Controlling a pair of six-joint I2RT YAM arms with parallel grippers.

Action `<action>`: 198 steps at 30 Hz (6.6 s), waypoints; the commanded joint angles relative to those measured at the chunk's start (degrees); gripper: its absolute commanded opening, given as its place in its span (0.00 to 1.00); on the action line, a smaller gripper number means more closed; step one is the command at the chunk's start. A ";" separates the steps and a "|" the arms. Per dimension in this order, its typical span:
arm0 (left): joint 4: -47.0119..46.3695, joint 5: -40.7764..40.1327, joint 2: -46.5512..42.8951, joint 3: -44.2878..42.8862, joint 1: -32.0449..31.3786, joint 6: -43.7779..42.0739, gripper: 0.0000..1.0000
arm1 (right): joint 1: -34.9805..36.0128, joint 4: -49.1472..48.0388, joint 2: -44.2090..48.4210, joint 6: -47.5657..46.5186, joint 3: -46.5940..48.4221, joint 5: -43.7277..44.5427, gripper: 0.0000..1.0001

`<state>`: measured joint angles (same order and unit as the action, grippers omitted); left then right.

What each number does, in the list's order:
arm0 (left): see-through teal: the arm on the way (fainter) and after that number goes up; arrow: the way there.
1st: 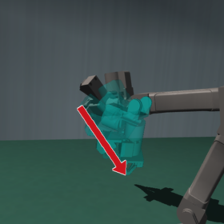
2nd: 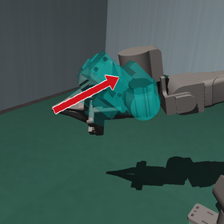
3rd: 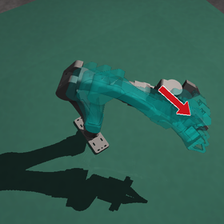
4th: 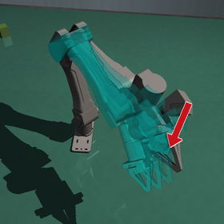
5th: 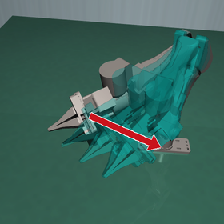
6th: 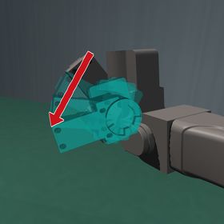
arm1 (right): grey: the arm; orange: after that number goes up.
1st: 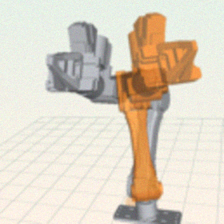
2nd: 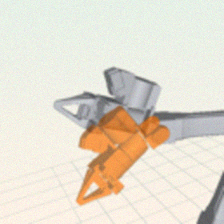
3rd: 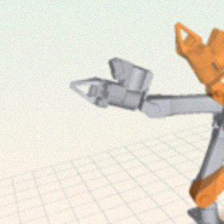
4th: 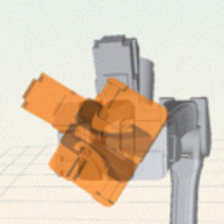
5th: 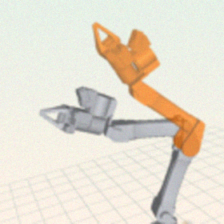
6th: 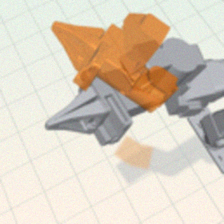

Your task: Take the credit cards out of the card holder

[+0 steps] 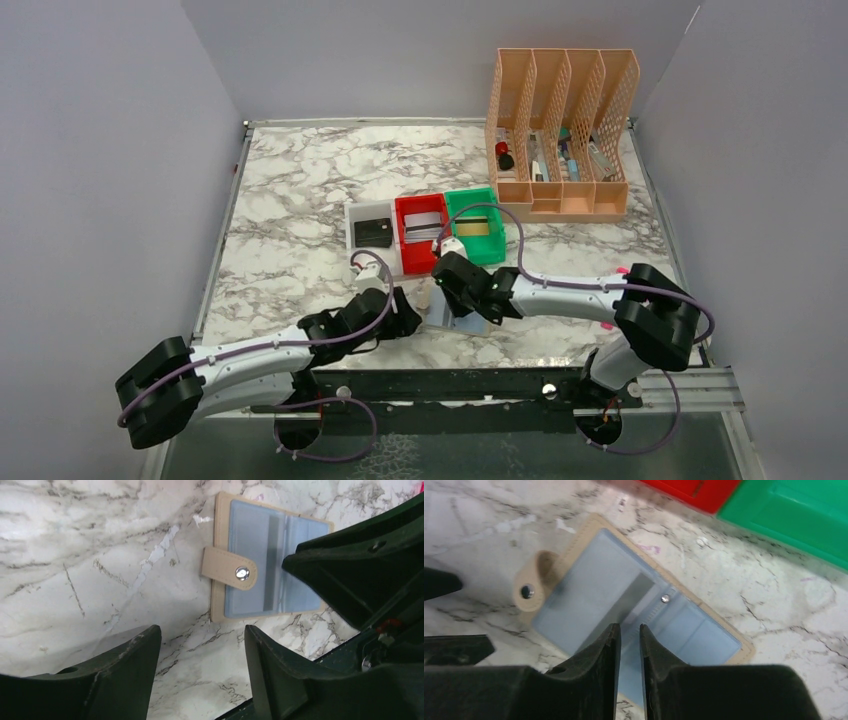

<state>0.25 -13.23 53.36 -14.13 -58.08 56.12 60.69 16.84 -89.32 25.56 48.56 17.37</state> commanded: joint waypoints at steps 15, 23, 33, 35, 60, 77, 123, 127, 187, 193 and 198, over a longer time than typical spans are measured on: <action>-12.65 6.87 11.53 -4.68 7.82 -7.97 0.70 | 0.68 -3.03 -7.31 11.17 2.49 -4.19 0.76; -16.28 11.72 20.57 -6.12 7.88 -6.82 0.66 | 2.64 -1.40 -8.39 11.86 0.01 0.82 0.68; -17.18 12.59 21.11 -5.04 7.73 -5.98 0.30 | 3.12 -2.11 -7.10 10.59 0.32 0.33 0.43; -17.05 12.03 20.25 -4.19 7.55 -4.90 0.24 | 3.07 -2.12 -6.39 9.75 0.56 0.34 0.38; -5.14 4.42 2.05 0.82 3.68 -0.55 0.20 | 2.20 -7.44 2.56 5.42 -0.87 -13.46 0.06; -1.82 6.79 -8.74 -2.73 3.68 -2.02 0.53 | -7.90 -21.67 4.54 11.08 -10.30 -33.36 0.05; -28.90 10.31 31.05 -15.29 -1.85 -0.62 0.30 | -12.08 -1.54 28.84 12.58 -16.26 0.22 0.48; -29.26 11.26 33.30 -18.52 -1.82 -2.14 0.31 | -12.08 -0.57 29.78 14.14 -17.13 1.17 0.48; -18.97 5.04 29.39 -18.50 -2.92 -8.26 0.48 | -12.08 -8.37 12.95 3.78 -19.02 -17.01 0.43; -19.92 4.54 33.16 -18.96 -2.63 -5.96 0.46 | -12.08 -8.15 14.28 4.14 -19.68 -16.34 0.43; -20.38 2.85 32.75 -18.02 -2.61 -5.64 0.48 | -12.08 -8.14 14.70 4.41 -19.91 -15.97 0.43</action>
<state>-17.87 -8.40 86.30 -32.86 -60.88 50.09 48.51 5.32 -74.50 29.93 30.44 0.95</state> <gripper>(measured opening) 0.468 0.432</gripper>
